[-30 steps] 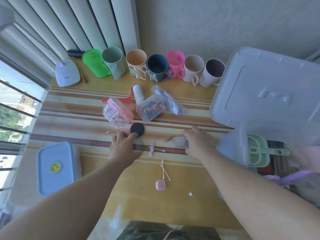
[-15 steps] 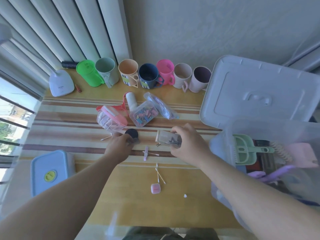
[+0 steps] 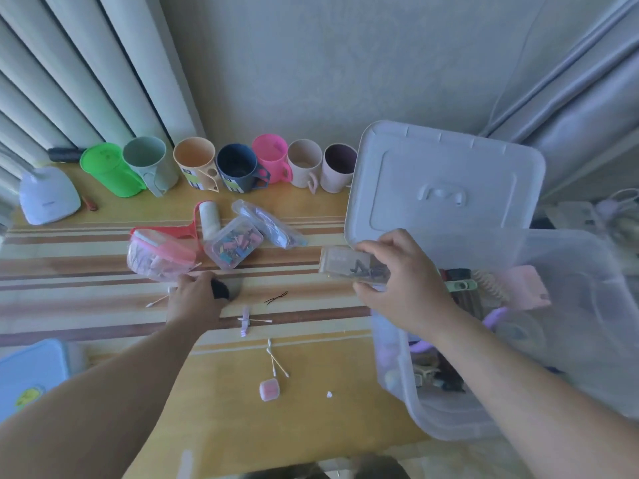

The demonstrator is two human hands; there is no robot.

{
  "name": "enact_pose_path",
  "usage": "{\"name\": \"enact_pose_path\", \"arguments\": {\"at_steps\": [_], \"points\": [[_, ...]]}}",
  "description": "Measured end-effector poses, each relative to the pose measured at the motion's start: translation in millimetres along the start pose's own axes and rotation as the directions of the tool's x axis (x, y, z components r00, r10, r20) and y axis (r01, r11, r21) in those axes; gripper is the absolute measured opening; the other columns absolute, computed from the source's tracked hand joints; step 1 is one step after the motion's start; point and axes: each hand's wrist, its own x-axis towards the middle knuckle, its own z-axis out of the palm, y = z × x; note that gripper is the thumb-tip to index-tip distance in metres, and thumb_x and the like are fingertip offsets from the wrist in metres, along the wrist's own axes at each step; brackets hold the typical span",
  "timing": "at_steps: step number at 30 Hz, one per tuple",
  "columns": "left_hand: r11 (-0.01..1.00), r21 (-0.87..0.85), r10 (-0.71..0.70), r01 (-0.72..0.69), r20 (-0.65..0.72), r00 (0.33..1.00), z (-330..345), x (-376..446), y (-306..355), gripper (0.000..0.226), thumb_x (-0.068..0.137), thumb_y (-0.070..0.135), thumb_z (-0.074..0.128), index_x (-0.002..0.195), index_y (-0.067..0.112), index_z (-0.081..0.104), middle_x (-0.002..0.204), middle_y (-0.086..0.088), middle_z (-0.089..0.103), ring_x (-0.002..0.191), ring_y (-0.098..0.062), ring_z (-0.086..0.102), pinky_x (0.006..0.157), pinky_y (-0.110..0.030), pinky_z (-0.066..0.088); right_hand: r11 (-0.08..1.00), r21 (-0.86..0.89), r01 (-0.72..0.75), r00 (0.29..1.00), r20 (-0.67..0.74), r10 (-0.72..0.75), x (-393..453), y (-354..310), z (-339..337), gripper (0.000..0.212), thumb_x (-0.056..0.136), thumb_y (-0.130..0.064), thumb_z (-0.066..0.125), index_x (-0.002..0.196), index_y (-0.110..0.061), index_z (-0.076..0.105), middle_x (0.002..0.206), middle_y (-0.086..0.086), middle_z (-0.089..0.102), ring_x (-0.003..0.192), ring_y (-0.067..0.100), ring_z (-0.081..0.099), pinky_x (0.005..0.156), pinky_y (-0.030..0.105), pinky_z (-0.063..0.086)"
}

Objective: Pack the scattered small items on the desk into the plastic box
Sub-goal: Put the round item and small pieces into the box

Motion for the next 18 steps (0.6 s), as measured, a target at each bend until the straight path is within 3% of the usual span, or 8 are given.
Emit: {"name": "enact_pose_path", "arguments": {"at_steps": [5, 8, 11, 15, 18], "points": [[0.968, -0.251, -0.018, 0.018, 0.002, 1.000, -24.1, -24.1, 18.5, 0.031, 0.096, 0.021, 0.063, 0.126, 0.014, 0.061, 0.109, -0.013, 0.064, 0.094, -0.034, 0.060, 0.073, -0.042, 0.052, 0.983, 0.046, -0.178, 0.980, -0.078, 0.181, -22.5, 48.2, -36.1, 0.050, 0.078, -0.021, 0.083, 0.127, -0.024, 0.071, 0.107, -0.004, 0.052, 0.093, 0.011, 0.058, 0.082, 0.024, 0.045], [0.882, -0.469, 0.008, -0.039, -0.068, 0.998, -46.6, -59.3, 50.7, 0.019, 0.094, 0.032, 0.064, 0.112, 0.033, 0.059, 0.105, -0.003, 0.071, 0.092, -0.031, 0.064, 0.082, -0.048, 0.055, 0.957, 0.027, -0.289, 0.951, -0.104, 0.290, -44.4, 86.2, -62.1, 0.051, 0.079, -0.024, 0.082, 0.128, -0.025, 0.071, 0.109, -0.003, 0.053, 0.095, 0.012, 0.059, 0.084, 0.027, 0.047], [0.816, -0.564, 0.039, -0.124, -0.159, 0.986, -75.7, -97.8, 106.9, 0.022, 0.091, 0.044, 0.065, 0.110, 0.038, 0.057, 0.101, 0.006, 0.072, 0.089, -0.026, 0.068, 0.086, -0.050, 0.055, 0.916, -0.006, -0.402, 0.908, -0.130, 0.398, -63.8, 129.7, -90.1, 0.052, 0.079, -0.023, 0.083, 0.129, -0.024, 0.071, 0.112, -0.003, 0.054, 0.099, 0.014, 0.059, 0.085, 0.025, 0.041], [0.744, -0.580, 0.256, -0.331, -0.210, 0.944, -92.1, -155.9, 210.7, 0.024, 0.095, 0.036, 0.067, 0.117, 0.037, 0.058, 0.102, 0.008, 0.069, 0.090, -0.018, 0.067, 0.076, -0.038, 0.052, 0.865, -0.118, -0.488, 0.873, -0.078, 0.482, -84.0, 182.1, -123.4, 0.051, 0.080, -0.027, 0.082, 0.129, -0.026, 0.068, 0.118, 0.000, 0.055, 0.107, 0.025, 0.059, 0.088, 0.039, 0.051], [0.680, -0.526, 0.513, -0.511, -0.156, 0.844, -73.4, -187.5, 280.4, 0.027, 0.096, 0.021, 0.062, 0.117, 0.037, 0.060, 0.102, 0.010, 0.070, 0.093, -0.012, 0.065, 0.082, -0.033, 0.051, 0.886, -0.236, -0.398, 0.878, 0.182, 0.443, -98.5, 196.8, -133.0, 0.040, 0.073, -0.039, 0.080, 0.111, -0.035, 0.066, 0.113, -0.008, 0.056, 0.103, 0.018, 0.056, 0.083, 0.039, 0.054]]}}
